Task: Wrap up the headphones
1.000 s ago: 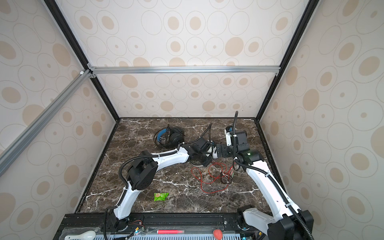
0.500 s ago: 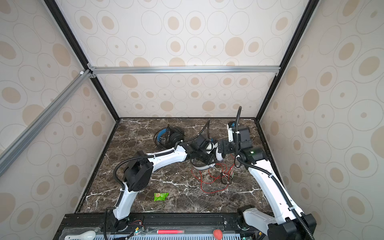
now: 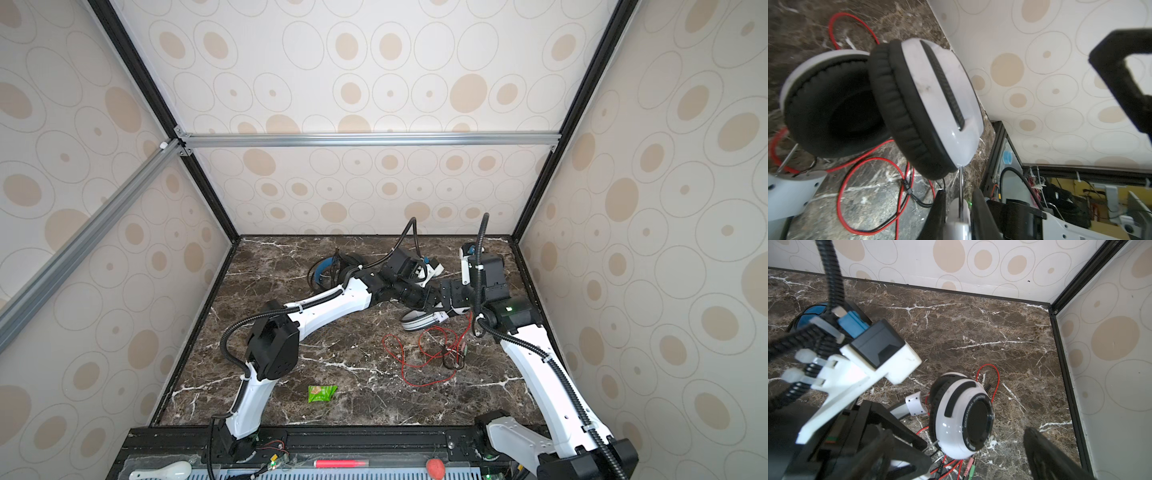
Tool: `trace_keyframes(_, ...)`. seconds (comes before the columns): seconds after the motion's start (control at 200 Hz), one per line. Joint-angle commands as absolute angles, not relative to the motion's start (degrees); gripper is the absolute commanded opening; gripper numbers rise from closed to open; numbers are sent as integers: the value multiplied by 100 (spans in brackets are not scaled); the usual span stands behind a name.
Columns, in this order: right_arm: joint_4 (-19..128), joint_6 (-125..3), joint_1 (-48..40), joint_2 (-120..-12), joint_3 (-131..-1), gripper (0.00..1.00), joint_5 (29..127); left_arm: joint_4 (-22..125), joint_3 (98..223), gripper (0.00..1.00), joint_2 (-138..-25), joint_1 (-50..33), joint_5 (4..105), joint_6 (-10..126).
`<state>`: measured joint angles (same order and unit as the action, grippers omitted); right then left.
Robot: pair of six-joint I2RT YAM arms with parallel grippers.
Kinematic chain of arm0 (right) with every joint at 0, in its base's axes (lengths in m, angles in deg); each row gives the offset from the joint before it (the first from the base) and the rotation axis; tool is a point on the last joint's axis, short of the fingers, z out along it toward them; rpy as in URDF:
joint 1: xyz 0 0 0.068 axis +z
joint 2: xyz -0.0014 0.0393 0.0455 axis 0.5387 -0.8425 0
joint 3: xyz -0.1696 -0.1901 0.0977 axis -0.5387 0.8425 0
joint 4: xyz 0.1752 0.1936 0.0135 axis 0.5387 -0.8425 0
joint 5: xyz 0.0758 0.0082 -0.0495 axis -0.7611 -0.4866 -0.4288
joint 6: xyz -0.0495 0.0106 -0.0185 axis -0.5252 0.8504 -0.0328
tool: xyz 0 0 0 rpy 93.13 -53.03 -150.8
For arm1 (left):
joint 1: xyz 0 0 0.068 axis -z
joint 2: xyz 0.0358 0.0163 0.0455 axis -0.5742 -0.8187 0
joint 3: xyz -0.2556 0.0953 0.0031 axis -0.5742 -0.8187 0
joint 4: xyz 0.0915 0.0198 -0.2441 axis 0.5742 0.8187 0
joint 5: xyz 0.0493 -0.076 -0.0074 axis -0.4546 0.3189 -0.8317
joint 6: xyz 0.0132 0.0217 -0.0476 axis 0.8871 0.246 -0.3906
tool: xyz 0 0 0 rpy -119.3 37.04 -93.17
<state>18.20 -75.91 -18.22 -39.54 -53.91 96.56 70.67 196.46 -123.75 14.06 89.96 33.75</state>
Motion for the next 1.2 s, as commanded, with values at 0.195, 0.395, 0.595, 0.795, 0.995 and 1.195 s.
trace_keyframes(0.195, 2376, -9062, -1821, -2591, -4488, 98, 7761, 6020, 19239, 0, -12325, 997, 10235, 2489)
trace_keyframes(0.395, 1971, -10351, -1306, -2250, -4224, 96, 7236, 6156, 19520, 0, -12631, 752, 10487, 2495)
trace_keyframes(0.595, 1601, -11112, -698, -2884, -4427, 96, 7891, 6035, 19637, 0, -12889, 522, 10619, 2477)
trace_keyframes(0.795, 1708, -11350, -561, -3414, -4569, 96, 8434, 5399, 19592, 3, -13060, 293, 10638, 2059)
trace_keyframes(0.995, 1926, -11093, -560, -3931, -4874, 95, 8815, 5800, 20055, 17, -13230, 106, 10381, 2363)
trace_keyframes(1.195, 2014, -10938, -561, -4240, -5092, 95, 8978, 5859, 20170, 24, -13328, -164, 10195, 2440)
